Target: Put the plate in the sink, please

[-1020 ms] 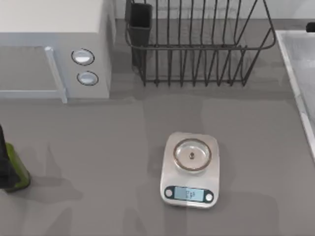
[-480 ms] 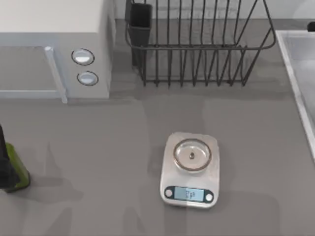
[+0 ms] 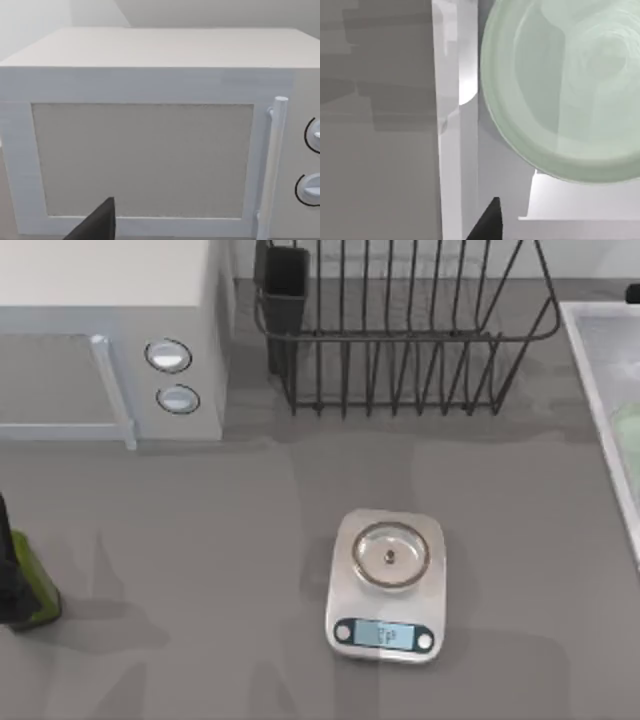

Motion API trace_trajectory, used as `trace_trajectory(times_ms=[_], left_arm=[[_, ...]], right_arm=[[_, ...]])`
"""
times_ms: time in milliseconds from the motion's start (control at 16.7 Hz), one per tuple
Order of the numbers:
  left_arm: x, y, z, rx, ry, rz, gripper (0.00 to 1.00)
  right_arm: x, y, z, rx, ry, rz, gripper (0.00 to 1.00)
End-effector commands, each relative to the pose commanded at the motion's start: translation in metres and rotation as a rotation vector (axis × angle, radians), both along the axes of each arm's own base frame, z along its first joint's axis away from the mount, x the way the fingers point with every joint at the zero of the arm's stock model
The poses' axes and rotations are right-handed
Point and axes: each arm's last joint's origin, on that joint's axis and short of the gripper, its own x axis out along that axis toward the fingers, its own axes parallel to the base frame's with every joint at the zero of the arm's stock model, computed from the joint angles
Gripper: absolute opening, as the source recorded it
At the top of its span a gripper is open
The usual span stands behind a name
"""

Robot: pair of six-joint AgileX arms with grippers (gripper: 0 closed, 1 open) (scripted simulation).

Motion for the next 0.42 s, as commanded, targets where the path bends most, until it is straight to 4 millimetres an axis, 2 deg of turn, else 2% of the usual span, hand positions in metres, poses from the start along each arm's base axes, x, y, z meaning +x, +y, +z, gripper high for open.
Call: trace_trajectory(times_ms=[60,120,420], left_arm=[[0.0,0.0,0.0,0.0,0.0,0.0,1.0],[0.0,0.0,0.0,0.0,0.0,0.0,1.0],[0.0,0.0,0.0,0.0,0.0,0.0,1.0]], right_arm=[[0.0,0.0,0.0,0.0,0.0,0.0,0.98],[0.0,0.0,0.0,0.0,0.0,0.0,1.0],[0.0,0.0,0.0,0.0,0.0,0.0,1.0]])
